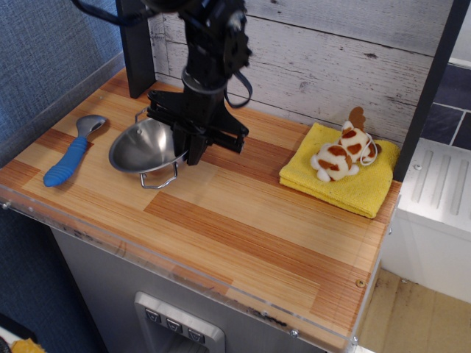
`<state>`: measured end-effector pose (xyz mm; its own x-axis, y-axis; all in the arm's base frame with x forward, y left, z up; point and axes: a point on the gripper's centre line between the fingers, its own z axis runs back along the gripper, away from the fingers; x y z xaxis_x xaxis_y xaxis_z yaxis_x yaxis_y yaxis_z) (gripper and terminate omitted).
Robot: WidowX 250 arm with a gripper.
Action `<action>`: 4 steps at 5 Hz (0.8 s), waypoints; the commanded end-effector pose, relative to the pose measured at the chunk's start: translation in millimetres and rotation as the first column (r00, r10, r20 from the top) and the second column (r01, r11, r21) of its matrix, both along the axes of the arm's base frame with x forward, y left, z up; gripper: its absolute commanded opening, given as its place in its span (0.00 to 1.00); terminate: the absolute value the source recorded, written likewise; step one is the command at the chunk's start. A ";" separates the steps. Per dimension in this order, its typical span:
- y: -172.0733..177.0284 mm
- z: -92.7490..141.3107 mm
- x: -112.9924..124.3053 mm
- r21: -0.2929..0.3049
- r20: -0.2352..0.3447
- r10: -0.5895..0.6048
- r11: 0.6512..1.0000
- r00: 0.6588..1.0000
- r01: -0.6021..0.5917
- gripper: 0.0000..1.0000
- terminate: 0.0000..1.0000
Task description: Pick the vessel from left side of the table and put it down on right side
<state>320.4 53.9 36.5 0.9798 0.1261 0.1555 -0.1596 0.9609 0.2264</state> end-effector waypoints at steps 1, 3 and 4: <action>-4.7 80.5 14.3 -0.015 0.209 -0.017 1.000 0.978 0.021 0.00 0.00; -59.4 96.8 4.6 0.025 0.236 -0.211 0.977 0.949 0.211 0.00 0.00; -91.0 98.0 -11.0 0.038 0.237 -0.311 0.950 0.920 0.311 0.00 0.00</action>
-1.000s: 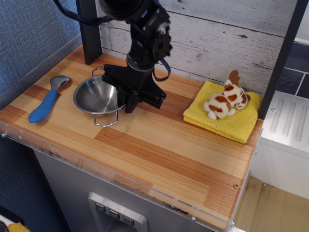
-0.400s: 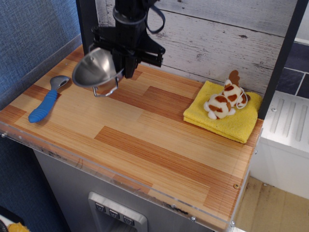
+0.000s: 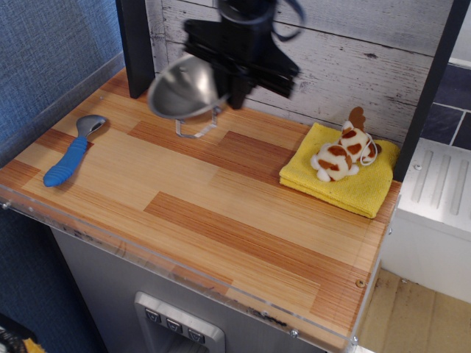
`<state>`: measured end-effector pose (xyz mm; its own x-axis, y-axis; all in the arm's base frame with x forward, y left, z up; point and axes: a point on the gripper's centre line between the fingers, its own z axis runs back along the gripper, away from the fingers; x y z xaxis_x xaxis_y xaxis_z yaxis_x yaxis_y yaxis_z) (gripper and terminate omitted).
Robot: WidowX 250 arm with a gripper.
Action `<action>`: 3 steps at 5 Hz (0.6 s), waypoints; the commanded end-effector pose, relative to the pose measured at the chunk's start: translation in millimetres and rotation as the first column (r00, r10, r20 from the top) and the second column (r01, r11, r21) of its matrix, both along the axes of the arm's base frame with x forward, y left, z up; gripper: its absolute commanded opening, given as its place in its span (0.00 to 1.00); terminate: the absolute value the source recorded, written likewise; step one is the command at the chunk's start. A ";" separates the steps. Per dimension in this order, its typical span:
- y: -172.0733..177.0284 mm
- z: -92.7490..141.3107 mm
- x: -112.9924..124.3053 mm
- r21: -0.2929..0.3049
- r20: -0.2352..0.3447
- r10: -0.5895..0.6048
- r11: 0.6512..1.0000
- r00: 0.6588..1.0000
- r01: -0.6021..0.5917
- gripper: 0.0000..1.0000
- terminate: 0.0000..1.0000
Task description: Pick the vessel from left side of the table and put it down on right side
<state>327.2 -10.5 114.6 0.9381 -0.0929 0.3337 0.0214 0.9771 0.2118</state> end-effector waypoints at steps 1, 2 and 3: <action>-44.2 14.6 -36.2 0.051 0.053 -0.162 0.986 0.985 0.159 0.00 0.00; -53.6 4.1 -53.7 0.075 0.036 -0.218 0.974 0.975 0.214 0.00 0.00; -64.8 -6.6 -65.5 0.096 0.018 -0.270 0.959 0.963 0.267 0.00 0.00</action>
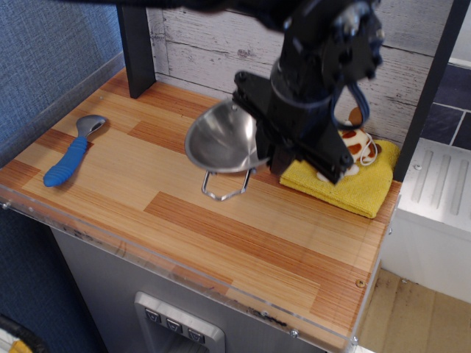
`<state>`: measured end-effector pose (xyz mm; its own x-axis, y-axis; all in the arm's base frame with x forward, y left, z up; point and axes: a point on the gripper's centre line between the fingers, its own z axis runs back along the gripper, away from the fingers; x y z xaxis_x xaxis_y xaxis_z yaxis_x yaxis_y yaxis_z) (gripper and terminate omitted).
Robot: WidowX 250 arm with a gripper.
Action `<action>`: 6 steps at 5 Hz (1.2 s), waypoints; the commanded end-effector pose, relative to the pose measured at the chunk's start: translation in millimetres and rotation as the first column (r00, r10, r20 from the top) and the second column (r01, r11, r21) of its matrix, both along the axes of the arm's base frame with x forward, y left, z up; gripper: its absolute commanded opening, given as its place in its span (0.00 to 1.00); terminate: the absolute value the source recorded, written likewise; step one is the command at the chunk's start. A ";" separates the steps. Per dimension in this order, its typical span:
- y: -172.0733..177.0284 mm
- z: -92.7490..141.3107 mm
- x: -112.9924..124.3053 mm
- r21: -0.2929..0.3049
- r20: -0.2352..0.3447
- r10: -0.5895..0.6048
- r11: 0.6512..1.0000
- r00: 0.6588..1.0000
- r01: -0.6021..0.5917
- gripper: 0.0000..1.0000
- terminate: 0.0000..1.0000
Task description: Pick the vessel from left side of the table and put it down on right side
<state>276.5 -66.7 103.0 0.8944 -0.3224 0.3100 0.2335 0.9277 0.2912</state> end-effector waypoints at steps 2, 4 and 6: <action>-32.3 -24.5 -32.5 0.021 -0.028 -0.155 0.988 0.987 0.156 0.00 0.00; -33.9 -45.8 -37.8 0.112 -0.060 -0.191 0.974 0.980 0.197 0.00 0.00; -29.3 -64.2 -33.5 0.145 -0.083 -0.192 0.968 0.978 0.203 0.00 0.00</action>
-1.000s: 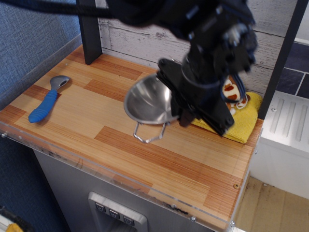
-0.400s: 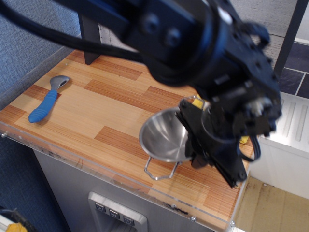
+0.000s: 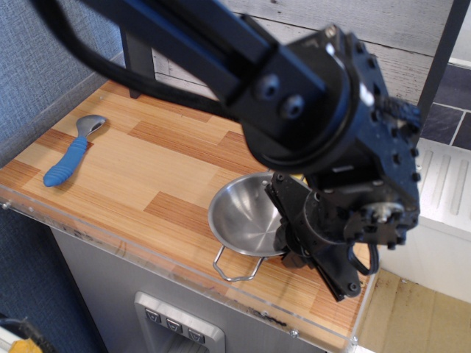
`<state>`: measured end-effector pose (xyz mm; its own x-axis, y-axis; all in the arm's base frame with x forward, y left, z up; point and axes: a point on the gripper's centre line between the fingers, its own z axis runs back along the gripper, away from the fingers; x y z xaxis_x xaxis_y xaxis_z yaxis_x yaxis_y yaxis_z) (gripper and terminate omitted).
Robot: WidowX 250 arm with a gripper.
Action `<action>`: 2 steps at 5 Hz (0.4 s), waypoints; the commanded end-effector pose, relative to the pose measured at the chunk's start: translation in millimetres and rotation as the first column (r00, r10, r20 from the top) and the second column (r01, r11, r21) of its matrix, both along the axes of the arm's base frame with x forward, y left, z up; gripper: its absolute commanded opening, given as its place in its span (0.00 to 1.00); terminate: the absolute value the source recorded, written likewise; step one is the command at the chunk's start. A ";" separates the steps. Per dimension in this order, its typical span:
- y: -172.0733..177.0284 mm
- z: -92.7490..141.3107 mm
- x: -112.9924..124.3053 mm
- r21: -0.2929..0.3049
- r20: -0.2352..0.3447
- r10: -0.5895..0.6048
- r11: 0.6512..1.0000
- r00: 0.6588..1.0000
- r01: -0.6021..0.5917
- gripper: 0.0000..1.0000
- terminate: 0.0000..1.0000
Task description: Pick the vessel from left side of the table and put it down on right side
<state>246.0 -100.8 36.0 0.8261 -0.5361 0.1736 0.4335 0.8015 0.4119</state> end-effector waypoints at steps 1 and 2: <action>3.9 -6.2 0.1 -0.035 -0.036 -0.012 0.999 0.999 0.011 0.00 0.00; 3.4 -7.4 1.1 -0.053 -0.056 -0.018 0.998 0.998 0.015 0.00 0.00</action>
